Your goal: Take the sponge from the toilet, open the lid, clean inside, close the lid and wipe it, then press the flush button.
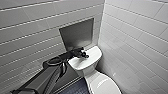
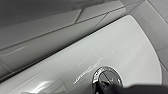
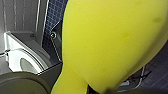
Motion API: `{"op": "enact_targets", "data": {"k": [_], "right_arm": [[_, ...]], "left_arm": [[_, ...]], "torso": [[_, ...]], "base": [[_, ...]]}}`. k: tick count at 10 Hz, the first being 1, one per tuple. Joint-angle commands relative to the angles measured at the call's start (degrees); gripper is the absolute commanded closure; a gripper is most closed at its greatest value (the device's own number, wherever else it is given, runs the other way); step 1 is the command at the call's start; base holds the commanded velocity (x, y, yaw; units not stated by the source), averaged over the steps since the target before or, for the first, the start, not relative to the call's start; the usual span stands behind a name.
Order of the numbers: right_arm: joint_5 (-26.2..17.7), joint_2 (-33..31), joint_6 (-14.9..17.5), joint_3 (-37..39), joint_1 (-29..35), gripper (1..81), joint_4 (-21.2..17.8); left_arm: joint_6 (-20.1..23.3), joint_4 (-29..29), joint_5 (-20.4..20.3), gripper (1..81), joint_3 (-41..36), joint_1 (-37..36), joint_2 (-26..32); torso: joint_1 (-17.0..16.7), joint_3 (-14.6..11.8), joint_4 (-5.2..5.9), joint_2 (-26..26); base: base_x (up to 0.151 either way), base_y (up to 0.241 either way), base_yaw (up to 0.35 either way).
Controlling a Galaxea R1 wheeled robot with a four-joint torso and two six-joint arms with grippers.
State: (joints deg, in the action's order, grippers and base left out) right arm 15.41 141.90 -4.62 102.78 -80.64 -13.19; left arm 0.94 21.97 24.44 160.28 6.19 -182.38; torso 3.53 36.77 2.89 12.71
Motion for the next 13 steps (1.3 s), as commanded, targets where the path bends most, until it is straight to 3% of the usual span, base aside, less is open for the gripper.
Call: {"op": "enact_targets", "data": {"k": [1, 13], "right_arm": [[-4.2, -1.5, -0.1, -1.5, 0.0, 81.1, 0.1], [-4.1, -1.1, -0.1, -1.2, -0.2, 81.1, 0.3]], "left_arm": [[1.1, -1.2, 0.3, 81.1, 0.6, -12.3, -2.6], [0.5, -0.4, 0.2, 81.1, 0.1, -10.0, -2.6]], "torso": [[0.0, 0.0, 0.00, 0.0], [0.0, 0.0, 0.00, 0.0]], "base": [[0.000, 0.000, 0.000], [0.000, 0.000, 0.000]]}}
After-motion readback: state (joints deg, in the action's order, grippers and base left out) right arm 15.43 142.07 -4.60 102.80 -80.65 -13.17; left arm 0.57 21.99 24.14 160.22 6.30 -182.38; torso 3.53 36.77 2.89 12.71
